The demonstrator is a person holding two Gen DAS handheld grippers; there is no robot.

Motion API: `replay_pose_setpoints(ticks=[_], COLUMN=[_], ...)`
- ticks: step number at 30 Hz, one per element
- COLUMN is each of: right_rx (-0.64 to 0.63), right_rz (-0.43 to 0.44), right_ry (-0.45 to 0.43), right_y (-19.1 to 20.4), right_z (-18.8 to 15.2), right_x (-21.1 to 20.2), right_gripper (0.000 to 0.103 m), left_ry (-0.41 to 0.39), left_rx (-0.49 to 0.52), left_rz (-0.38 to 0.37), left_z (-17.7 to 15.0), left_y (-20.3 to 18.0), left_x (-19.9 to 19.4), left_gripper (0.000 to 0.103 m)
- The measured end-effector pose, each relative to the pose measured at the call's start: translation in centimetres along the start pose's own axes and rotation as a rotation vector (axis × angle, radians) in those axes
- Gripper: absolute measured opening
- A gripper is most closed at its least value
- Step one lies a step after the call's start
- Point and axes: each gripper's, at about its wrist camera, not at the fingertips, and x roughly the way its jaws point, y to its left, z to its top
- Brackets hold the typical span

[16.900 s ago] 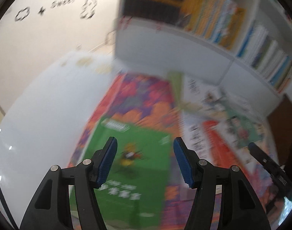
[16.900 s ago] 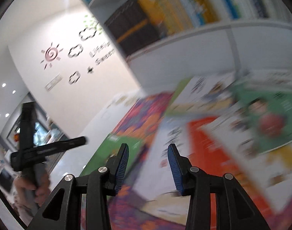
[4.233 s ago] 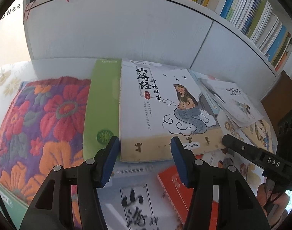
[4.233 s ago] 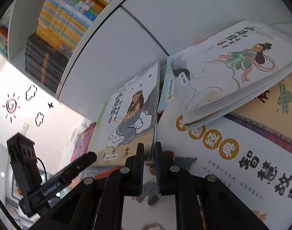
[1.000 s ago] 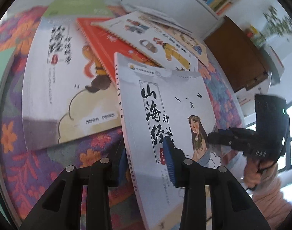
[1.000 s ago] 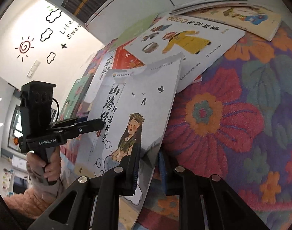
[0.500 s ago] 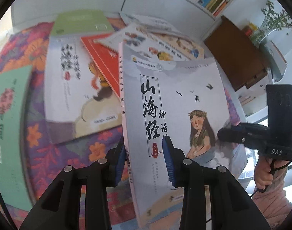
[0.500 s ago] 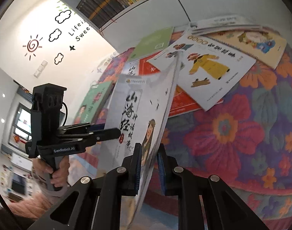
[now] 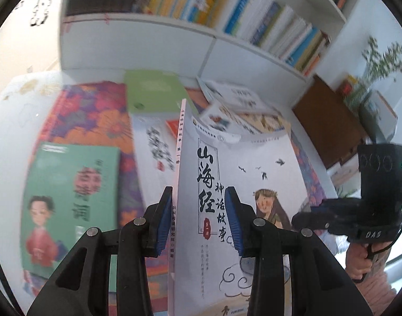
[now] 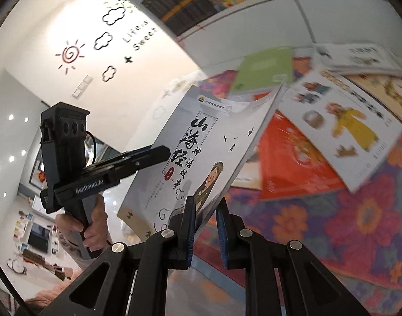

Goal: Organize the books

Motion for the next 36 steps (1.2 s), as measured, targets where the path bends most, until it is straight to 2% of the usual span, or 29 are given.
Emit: replay_pose_setpoints(ticks=[6,10,17,24,30,33,36], right_rx=[-0.045,-0.062,-0.099,-0.133,-0.137,-0.134,-0.161], right_rz=[0.038,0.067,0.067,0.012,0.001,0.001,-0.038], right_ry=[-0.009,0.017,0.024,0.015,0.031,0.033,0.028], right_y=[3.1,5.1,7.6,8.2,7.3,6.8,6.7], right_z=[2.2,3.5,5.2,5.2,4.4,3.9,3.4], right_x=[3.2,6.4,11.3,16.0,19.2,20.2,20.7], right_gripper=[0.016,0.016,0.016,0.016,0.016,0.016,0.016], left_ry=[-0.074,-0.117,-0.131,-0.108,-0.068,-0.034,-0.011], left_rx=[-0.098,-0.165,-0.260,-0.285,-0.298,-0.310,-0.303], left_rz=[-0.022,0.003,0.006,0.057,0.109,0.132,0.184], left_z=[0.8,0.7,-0.4,-1.5,-2.1,-2.4,-2.5], left_y=[5.3,8.9,14.7,17.7,20.1,20.9,21.2], left_x=[-2.9,-3.7,-3.4,-2.3,-0.4,0.6,1.2], left_gripper=[0.035,0.035,0.036,0.037,0.037,0.037,0.037])
